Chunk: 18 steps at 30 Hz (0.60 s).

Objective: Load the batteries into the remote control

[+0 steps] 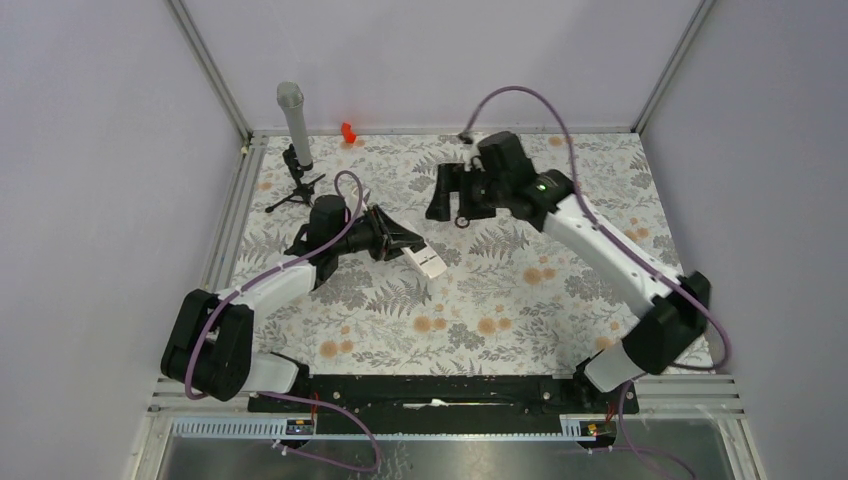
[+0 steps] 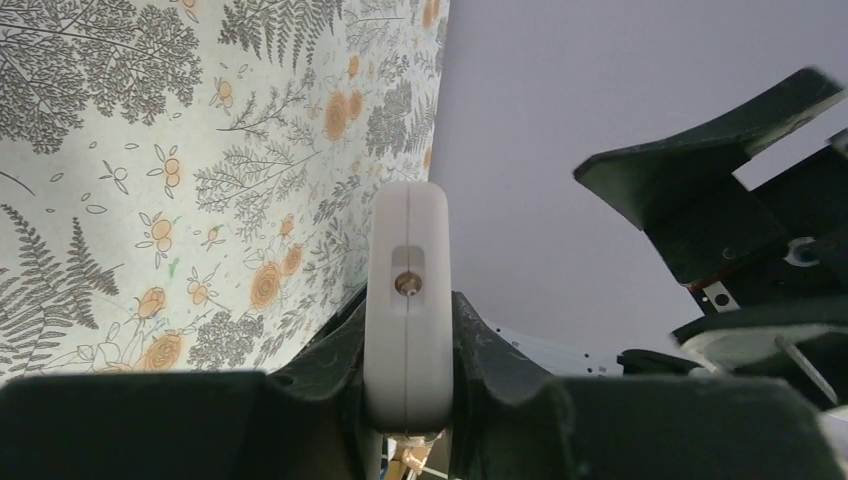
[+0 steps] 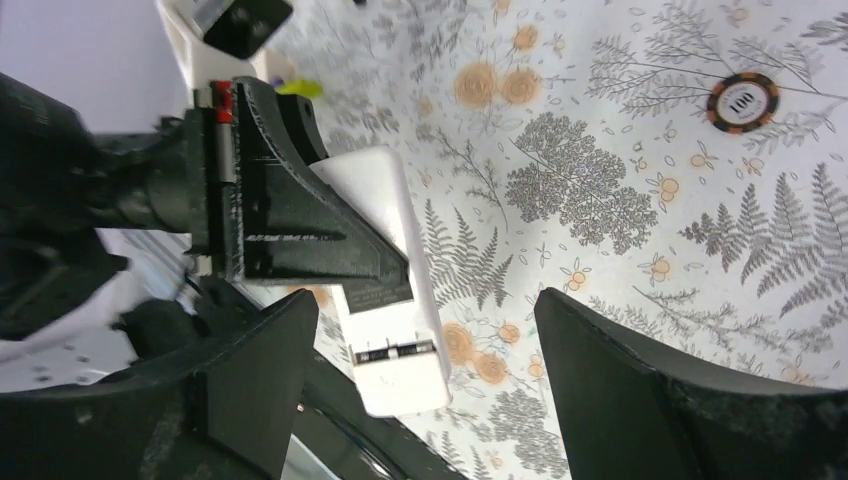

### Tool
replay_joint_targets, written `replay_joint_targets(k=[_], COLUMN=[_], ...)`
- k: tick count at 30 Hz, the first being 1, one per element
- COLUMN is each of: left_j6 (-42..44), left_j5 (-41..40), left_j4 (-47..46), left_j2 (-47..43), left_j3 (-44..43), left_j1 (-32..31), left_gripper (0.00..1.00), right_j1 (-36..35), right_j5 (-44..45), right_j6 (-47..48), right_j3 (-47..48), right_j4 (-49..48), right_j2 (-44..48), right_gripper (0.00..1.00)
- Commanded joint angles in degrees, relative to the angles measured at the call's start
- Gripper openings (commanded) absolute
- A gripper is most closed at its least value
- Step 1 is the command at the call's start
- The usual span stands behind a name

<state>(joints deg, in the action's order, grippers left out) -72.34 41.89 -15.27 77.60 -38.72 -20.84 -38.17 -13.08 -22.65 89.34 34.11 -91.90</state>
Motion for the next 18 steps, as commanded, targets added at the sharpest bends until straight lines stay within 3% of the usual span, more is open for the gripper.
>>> replay_joint_targets(k=[1, 7, 18], left_j6=[-3.3, -8.5, -16.5], left_j5=[1.2, -0.1, -6.4], left_j4=[-6.8, -10.3, -17.4], left_j2=[-3.0, -4.0, -6.0], left_j3=[0.2, -0.8, -0.8], left_j1=[0.7, 1.0, 1.0], left_gripper=[0.0, 0.0, 0.0], right_j1=[3.5, 4.5, 4.5], right_j5=[3.2, -0.1, -9.3], right_j6=[-14.1, -25.7, -38.3], right_j3=[-12.0, -24.5, -32.2], right_j4=[-14.6, -24.1, -36.2], right_j2=[13.9, 22.8, 22.5], right_gripper=[0.86, 0.84, 0.87])
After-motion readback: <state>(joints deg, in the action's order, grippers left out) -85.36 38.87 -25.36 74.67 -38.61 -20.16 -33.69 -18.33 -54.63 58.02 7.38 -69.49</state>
